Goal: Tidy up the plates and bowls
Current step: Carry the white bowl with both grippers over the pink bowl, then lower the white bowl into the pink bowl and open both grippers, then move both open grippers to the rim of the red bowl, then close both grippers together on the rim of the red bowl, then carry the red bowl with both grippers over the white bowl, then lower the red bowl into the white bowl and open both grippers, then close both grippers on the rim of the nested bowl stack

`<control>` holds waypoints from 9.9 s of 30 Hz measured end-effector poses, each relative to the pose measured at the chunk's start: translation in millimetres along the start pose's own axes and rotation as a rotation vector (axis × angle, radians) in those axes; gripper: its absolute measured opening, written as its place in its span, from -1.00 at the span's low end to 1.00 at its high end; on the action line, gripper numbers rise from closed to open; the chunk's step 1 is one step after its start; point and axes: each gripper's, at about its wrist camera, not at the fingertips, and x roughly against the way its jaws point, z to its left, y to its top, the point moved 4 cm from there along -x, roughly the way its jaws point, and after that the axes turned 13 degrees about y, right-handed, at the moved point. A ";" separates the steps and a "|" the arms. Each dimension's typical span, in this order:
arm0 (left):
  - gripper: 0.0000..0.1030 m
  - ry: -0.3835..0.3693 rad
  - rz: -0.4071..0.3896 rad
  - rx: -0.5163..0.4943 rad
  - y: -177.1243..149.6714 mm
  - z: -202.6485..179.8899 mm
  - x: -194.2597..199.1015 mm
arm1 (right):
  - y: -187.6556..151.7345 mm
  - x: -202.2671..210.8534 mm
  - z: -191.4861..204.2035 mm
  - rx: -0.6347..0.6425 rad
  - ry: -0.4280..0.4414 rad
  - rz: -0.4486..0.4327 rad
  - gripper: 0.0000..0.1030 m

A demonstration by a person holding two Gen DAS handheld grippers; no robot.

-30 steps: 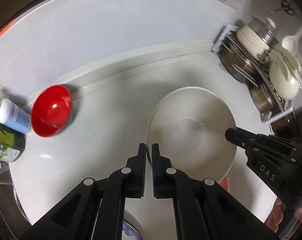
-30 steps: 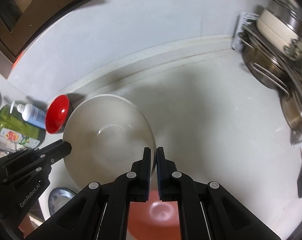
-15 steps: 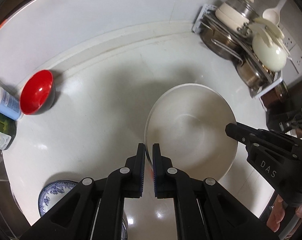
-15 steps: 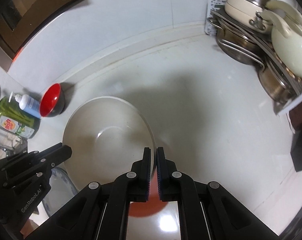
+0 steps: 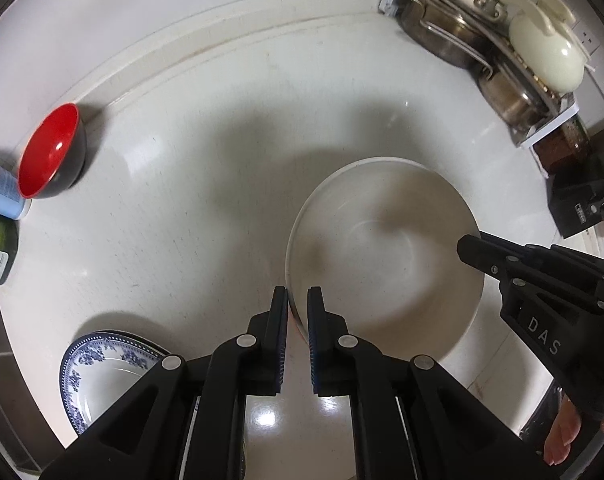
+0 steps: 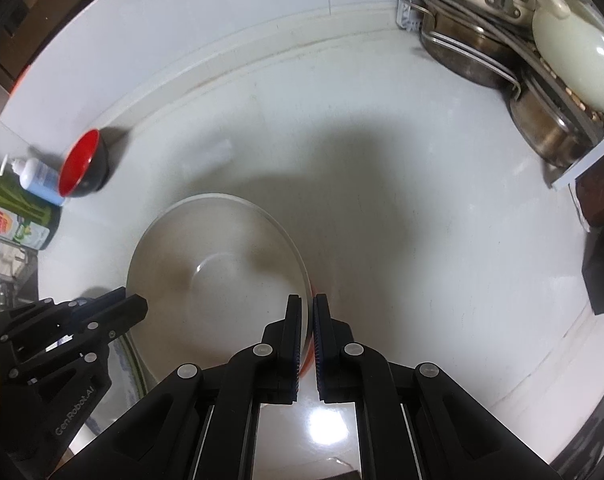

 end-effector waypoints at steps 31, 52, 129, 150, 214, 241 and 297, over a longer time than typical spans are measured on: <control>-0.20 0.021 0.029 0.019 -2.3 -0.5 -19.4 | -6.8 -27.2 -10.4 0.023 -0.014 0.070 -0.84; 0.21 0.097 -0.148 0.112 9.4 67.0 38.8 | 6.4 24.3 49.7 0.161 -0.015 -0.083 -0.22; -0.45 0.190 0.010 0.547 94.1 321.3 -83.5 | 186.3 -191.0 256.3 0.268 0.253 0.091 -0.43; -0.80 0.167 -0.022 0.523 86.2 303.4 -70.6 | 181.6 -176.3 243.8 0.294 0.199 0.071 -0.83; -0.78 -0.011 -0.108 0.082 -13.7 9.5 17.6 | -33.2 15.6 8.3 0.002 0.035 -0.158 -0.81; -0.05 0.036 -0.144 0.049 -7.4 7.4 16.7 | -36.8 -6.4 -5.5 0.033 0.046 -0.120 -0.78; -0.26 -0.001 -0.112 0.147 -15.3 22.3 -31.5 | -50.6 -31.9 -22.0 -0.204 0.155 -0.199 -0.17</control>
